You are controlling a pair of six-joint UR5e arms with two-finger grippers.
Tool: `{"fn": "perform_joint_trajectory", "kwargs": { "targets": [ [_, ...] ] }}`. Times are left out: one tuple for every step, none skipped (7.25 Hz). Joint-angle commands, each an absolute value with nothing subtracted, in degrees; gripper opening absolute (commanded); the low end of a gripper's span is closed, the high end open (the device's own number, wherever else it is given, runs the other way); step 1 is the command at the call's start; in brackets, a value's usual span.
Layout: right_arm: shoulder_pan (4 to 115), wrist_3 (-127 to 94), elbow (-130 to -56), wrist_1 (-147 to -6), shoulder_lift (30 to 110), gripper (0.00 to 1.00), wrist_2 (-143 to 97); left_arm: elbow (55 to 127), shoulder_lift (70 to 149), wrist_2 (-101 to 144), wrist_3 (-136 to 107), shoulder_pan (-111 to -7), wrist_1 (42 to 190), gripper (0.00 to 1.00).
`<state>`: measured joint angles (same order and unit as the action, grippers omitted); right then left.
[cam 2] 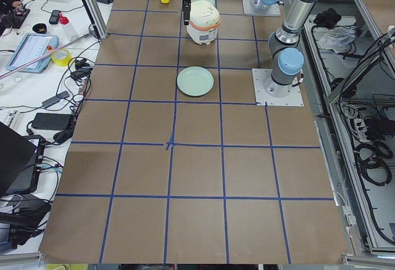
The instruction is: Press rice cooker button
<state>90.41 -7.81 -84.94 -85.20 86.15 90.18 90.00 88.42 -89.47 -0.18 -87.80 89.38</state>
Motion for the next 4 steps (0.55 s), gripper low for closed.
{"fn": "perform_joint_trajectory", "kwargs": {
  "targets": [
    [93.9,-11.1,-85.0,-86.3,85.3,0.54,90.1,90.0,88.4,-89.5,-0.3,-87.8,89.4,1.00],
    [96.2,-11.4,-85.0,-86.3,84.9,0.27,90.0,90.0,88.4,-89.5,-0.3,-87.8,89.4,1.00],
    [98.2,-12.2,-85.1,-86.3,84.5,0.07,89.9,90.0,88.4,-89.5,-0.2,-87.8,89.4,1.00],
    [99.6,-14.0,-86.3,-86.4,84.1,0.00,89.0,90.0,88.4,-89.5,-0.2,-87.8,89.4,1.00]
  ]
}}
